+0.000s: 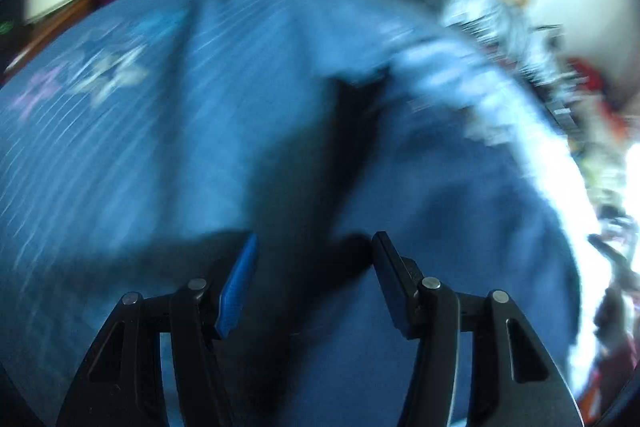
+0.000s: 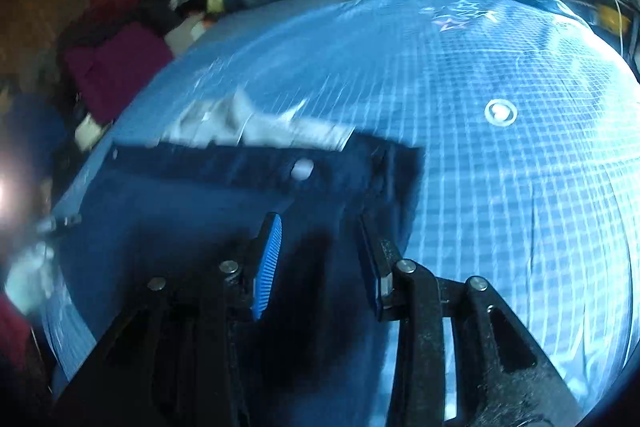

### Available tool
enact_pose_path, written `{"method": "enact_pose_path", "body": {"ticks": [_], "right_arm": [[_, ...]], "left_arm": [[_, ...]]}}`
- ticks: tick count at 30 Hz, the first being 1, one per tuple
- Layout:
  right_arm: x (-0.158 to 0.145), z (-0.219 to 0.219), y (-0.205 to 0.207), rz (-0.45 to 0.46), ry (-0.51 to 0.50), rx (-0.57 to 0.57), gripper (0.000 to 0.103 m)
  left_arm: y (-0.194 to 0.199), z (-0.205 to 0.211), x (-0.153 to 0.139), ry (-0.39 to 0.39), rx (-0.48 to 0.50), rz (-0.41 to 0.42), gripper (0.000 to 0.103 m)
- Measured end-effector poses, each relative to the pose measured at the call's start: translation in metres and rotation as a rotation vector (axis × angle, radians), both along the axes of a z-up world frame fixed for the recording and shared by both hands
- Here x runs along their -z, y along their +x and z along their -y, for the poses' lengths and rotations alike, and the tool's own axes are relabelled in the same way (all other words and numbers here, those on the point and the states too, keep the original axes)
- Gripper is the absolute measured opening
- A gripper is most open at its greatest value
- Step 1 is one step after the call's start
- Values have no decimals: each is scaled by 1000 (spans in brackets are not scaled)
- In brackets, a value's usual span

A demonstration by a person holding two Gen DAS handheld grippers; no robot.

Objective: Fold small clothes

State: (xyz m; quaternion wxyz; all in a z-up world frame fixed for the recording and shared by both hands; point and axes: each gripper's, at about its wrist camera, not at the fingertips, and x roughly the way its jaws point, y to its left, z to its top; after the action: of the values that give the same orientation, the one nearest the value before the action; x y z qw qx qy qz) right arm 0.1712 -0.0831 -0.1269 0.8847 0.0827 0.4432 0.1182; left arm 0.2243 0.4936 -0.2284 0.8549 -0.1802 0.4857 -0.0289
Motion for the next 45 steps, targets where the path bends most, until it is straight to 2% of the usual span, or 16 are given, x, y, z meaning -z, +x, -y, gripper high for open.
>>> {"method": "enact_pose_path", "body": {"ticks": [1,3,4,7,10,13,14,17,19,23,26,28,31,39,42,45], "right_arm": [[3,-7,-8,-8,-28,-10,40],[7,-13,-31,-15,-45,-17,45],[8,-16,-40,-15,-42,-10,47],[10,-24,-64,-9,-25,12,54],[15,-31,-79,-29,-10,15,59],[16,-40,-90,-48,-46,3,60],[13,-41,-94,-48,-54,-1,60],[2,-41,-108,-38,-66,3,64],[-4,-42,-117,-32,-64,8,68],[-1,-48,-131,-51,-55,11,70],[2,-53,-139,-67,-34,15,70],[5,-57,-142,-79,-28,12,70],[4,-60,-142,-79,-19,11,71],[-1,-68,-137,-65,-13,2,71],[1,-71,-136,-68,-21,-9,71],[4,-74,-135,-77,-14,-13,71]], "left_arm": [[-6,-9,-1,-39,-24,23,59],[-19,-18,-11,-12,-71,39,56],[-28,-18,-19,-9,-61,71,56],[-51,-6,-35,-106,22,151,58],[-66,8,-28,-111,83,130,59],[-73,-3,-2,2,-4,9,54],[-79,-13,-3,-31,-29,29,54],[-99,-28,-22,33,-126,56,51],[-112,-28,-33,-81,-113,105,51],[-134,-13,-27,-448,-59,122,51],[-146,4,-2,-575,-74,64,51],[-148,10,9,-593,-117,51,51],[-144,6,13,-613,-172,94,51],[-105,16,11,-538,-200,170,51],[-93,20,9,-531,-191,195,57],[-82,16,18,-516,-218,195,57]]}}
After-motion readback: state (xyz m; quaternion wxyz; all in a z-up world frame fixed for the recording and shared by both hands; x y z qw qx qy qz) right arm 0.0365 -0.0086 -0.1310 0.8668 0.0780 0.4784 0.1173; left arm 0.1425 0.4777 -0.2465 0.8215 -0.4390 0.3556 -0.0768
